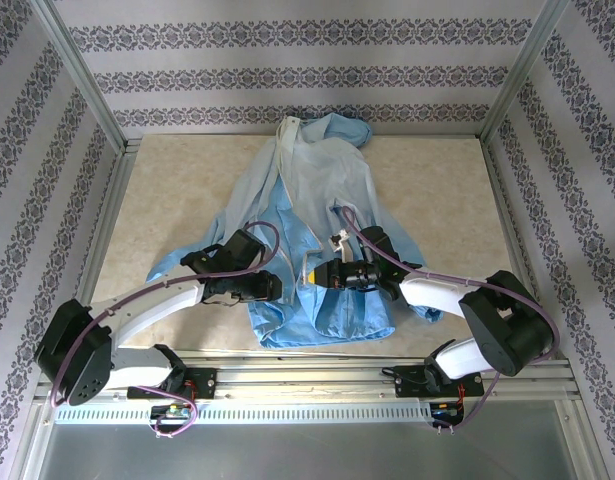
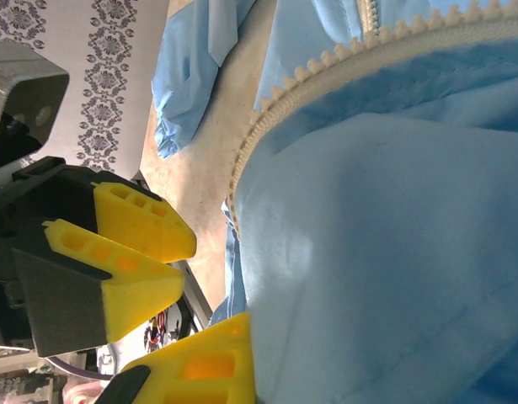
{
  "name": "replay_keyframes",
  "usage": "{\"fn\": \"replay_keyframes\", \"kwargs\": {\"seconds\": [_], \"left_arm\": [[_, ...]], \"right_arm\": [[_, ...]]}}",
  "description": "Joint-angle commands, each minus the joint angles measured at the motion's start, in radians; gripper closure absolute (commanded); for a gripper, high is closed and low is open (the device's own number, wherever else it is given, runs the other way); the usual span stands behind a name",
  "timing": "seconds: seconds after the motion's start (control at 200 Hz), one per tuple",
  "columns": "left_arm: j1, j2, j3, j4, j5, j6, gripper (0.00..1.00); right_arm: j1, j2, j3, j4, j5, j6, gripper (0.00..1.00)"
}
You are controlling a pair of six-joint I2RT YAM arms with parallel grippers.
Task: Zip up the jacket
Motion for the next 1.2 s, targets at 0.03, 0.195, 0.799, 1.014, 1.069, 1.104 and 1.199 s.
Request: {"fn": "replay_keyframes", "kwargs": {"seconds": [0.03,0.195,0.799,1.014,1.069,1.104,1.199], "left_arm": [[-0.036,0.029,0.046,-0.043,-0.025,-0.043,0.64],[-0.071,0.091,0.058,-0.008,-0.070,-0.092,0.64],[-0.105,0.277,0.151,0.047,-0.093,-0.142,0.59],[-0.105,0.345,0.155,0.072,-0.115,-0.144,0.62],[-0.105,0.371,0.152,0.081,-0.128,-0.141,0.61],[-0.105,0.388,0.146,0.098,-0.129,-0.140,0.59],[-0.105,0.438,0.142,0.136,-0.124,-0.139,0.55]], "right_arm": [[0.005,-0.007,-0.008,0.012,0.008,-0.032,1.00],[-0.008,0.011,-0.010,0.028,-0.010,-0.036,1.00],[-0.026,0.057,-0.046,0.096,-0.043,-0.055,1.00],[-0.058,0.078,-0.074,0.110,-0.013,-0.038,1.00],[-0.074,0.075,-0.082,0.080,0.025,-0.036,1.00],[-0.079,0.069,-0.085,0.057,0.049,-0.038,1.00],[-0.081,0.054,-0.097,0.022,0.104,-0.039,1.00]]}}
